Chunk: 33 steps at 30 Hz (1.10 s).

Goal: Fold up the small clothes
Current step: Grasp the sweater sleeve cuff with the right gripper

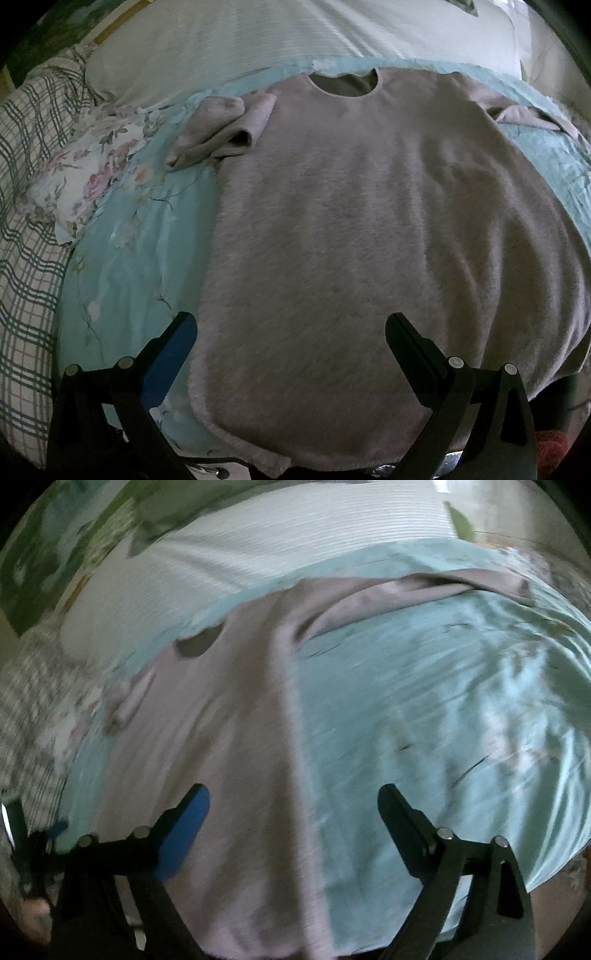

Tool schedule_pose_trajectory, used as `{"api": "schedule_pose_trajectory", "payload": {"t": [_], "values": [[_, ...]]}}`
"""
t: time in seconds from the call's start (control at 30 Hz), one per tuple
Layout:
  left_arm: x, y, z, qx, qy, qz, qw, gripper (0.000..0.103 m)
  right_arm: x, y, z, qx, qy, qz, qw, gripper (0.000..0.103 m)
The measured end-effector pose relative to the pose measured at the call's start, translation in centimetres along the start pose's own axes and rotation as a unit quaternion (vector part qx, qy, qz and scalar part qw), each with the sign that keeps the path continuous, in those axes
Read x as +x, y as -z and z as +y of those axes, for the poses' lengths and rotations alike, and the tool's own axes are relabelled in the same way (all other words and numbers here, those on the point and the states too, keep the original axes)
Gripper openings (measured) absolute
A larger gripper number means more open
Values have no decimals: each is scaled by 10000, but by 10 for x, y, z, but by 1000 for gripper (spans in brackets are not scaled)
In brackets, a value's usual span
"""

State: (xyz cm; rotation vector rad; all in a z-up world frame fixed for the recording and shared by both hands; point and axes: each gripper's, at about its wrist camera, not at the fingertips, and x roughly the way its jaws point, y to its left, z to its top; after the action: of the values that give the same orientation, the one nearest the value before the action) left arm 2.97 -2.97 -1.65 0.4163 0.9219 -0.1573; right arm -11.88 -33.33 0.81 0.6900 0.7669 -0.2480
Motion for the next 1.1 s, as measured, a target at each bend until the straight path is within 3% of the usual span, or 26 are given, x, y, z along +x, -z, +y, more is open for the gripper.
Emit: {"api": "schedule_pose_trajectory", "payload": {"t": [0.17,0.37,0.43,0.6,0.73,0.83,0.9,0.93,1.1], "values": [[7,-5,-6,56,-36,-69,10000,102,1,-43,-62,769,145,-311,9964,77],[21,-13,-12,73,19,84,9999,102,6,-109,-130,1439,490,-834,9848,76],[28,-13,-14,88,74,238,9997,102,8,-132,-160,1755,523,-1065,9773,76],[43,-18,-19,138,30,388,9991,102,10,-174,-233,2546,1222,-1495,9476,76],[55,-24,-24,46,50,405,9992,102,32,-192,-274,2942,1346,-1238,9381,76],[63,-26,-29,52,102,493,9987,102,46,-199,-278,2798,1522,-1137,9411,74],[67,-29,-31,20,174,515,9985,102,51,-205,-271,2600,1432,-1132,9482,41],[69,-30,-31,-1,213,520,9984,102,53,-207,-270,2596,1258,-1110,9510,15],[73,-31,-30,-78,380,564,9977,102,54,-223,-214,1704,1009,-1235,9724,9]]}}
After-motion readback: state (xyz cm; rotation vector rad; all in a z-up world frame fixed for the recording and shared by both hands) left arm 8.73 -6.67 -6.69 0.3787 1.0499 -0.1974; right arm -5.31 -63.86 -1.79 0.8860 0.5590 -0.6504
